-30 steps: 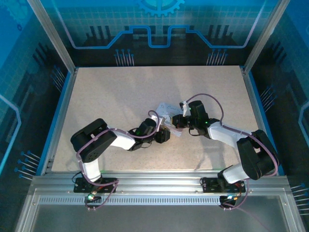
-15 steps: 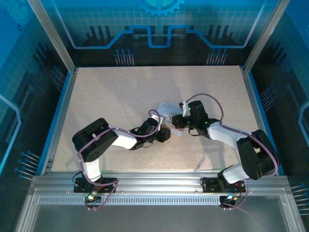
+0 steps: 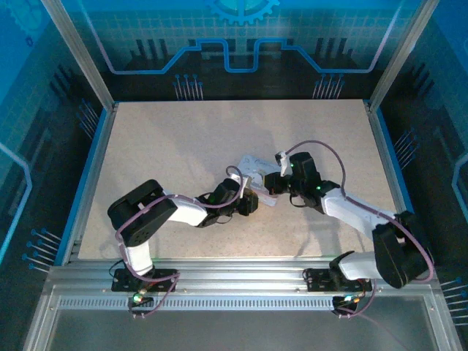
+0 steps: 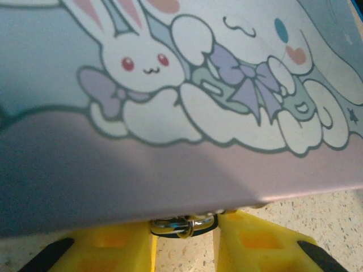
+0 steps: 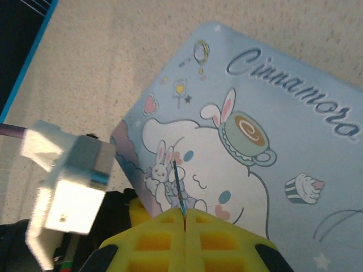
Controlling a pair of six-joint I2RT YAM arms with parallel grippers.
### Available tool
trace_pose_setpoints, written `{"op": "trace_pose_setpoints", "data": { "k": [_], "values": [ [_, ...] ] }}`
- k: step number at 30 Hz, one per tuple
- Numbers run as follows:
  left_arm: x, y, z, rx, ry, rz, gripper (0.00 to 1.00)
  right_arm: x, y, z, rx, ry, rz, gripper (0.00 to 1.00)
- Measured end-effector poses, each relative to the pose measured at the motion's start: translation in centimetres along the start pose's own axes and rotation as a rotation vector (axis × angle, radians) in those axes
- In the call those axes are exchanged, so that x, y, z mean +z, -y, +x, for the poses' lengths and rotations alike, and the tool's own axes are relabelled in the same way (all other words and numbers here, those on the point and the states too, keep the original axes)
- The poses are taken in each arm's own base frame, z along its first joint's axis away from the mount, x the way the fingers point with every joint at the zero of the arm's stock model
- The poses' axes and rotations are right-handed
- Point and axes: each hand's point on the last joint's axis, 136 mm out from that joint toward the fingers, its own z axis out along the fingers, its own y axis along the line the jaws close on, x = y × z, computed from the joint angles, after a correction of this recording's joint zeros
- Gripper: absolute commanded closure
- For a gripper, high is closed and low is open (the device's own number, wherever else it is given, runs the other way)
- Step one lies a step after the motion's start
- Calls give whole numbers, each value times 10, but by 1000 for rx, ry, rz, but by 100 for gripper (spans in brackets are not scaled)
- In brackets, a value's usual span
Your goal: Unlock the padlock with the key
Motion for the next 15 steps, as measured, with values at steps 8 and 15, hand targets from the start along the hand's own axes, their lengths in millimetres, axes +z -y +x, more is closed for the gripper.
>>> {"op": "trace_pose_setpoints", "data": {
  "k": [8,15],
  "values": [
    [-11,7,-8,-28,7,5,72,-32,-6,23,-116,26,13,100],
    [-18,13,-12,-73,-9,5,74,-34,-8,68,-205,-35,6,100]
  ]
}}
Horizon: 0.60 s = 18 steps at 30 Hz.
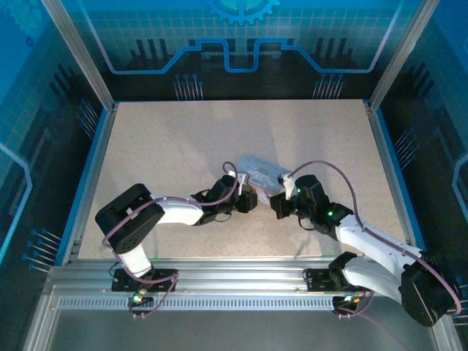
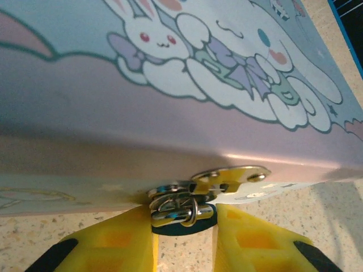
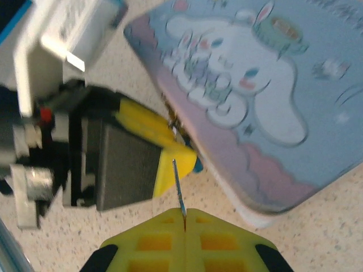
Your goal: Unlock the padlock with the key
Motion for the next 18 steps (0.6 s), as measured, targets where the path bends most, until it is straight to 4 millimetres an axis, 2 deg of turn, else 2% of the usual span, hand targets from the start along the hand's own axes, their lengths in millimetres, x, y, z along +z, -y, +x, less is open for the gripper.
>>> {"op": "trace_pose_setpoints", "data": {
  "k": [4,8,13,18],
  "values": [
    [-1,5,-1,-23,-8,16,74,7,-1,28,-43,-62,11,100],
    [-1,5,0,-32,-15,16,75,15,10,39,-63,-92,59,100],
    [-1,4,3,-33,-25,13,75,21,27,38,-50,-105,102,100],
    [-3,6,0,-32,-18,18,75,28,36,23,-42,-93,110,100]
  ]
}}
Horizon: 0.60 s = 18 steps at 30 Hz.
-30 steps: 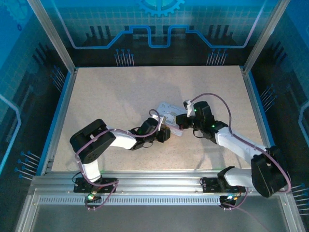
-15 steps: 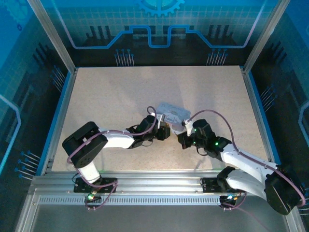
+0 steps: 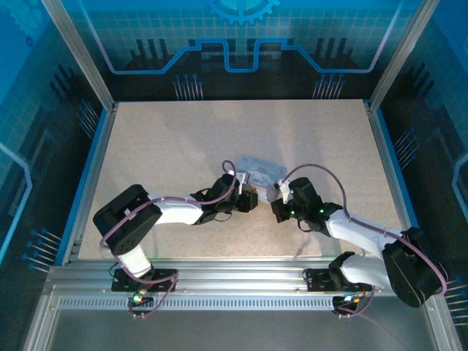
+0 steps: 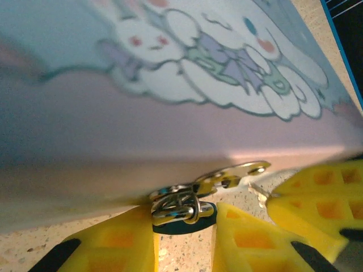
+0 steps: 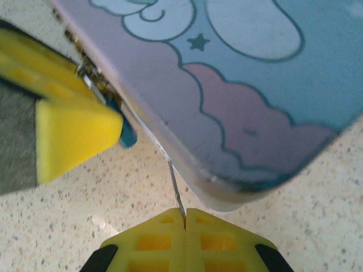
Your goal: Unlock the padlock with the key
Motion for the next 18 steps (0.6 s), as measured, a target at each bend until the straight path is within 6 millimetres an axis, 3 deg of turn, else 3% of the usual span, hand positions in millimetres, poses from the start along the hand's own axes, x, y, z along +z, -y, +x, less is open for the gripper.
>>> {"op": "trace_pose_setpoints", "data": {
  "k": [4,9,18],
  "values": [
    [-1,0,-1,-1,2,-2,75,3,5,-12,-5,18,0,100],
    [-2,1,-1,-19,3,0,75,2,0,-11,-30,30,-35,100],
    [-5,10,-9,-98,0,4,75,-3,-8,14,-66,54,-67,100]
  ]
}}
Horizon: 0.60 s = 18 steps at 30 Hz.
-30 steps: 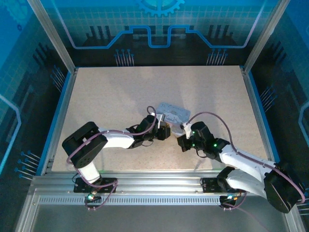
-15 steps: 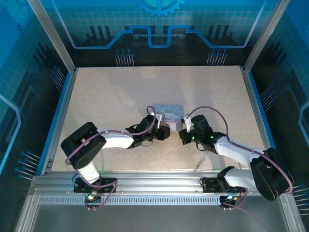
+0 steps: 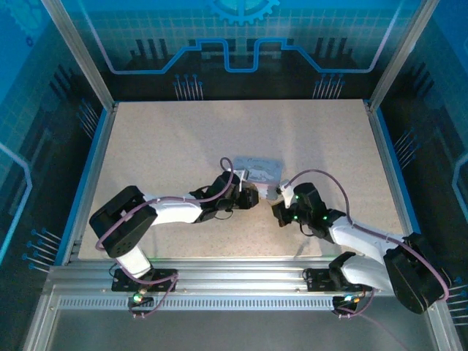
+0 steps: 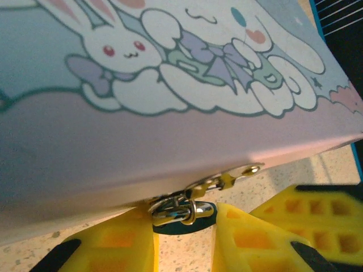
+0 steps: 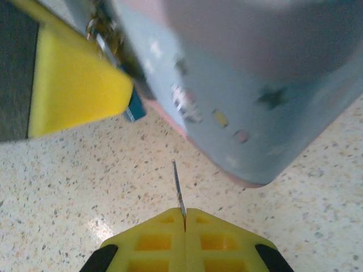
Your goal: Unlock the padlock with the key
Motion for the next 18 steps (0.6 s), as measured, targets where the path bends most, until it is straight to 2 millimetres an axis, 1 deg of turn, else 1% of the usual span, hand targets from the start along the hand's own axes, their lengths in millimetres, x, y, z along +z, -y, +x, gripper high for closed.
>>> {"op": "trace_pose_setpoints", "data": {
  "k": [3,6,11,18],
  "values": [
    [-1,5,-2,-23,-6,7,75,2,-6,4,-22,7,-7,100],
    [-2,7,-3,-39,-14,9,75,3,-9,1,-36,30,-7,100],
    [-2,7,-1,-61,-20,7,75,7,-8,-9,-45,72,2,100],
    [-2,7,-1,-79,-22,10,76,16,-6,-8,-48,71,13,100]
  ]
}}
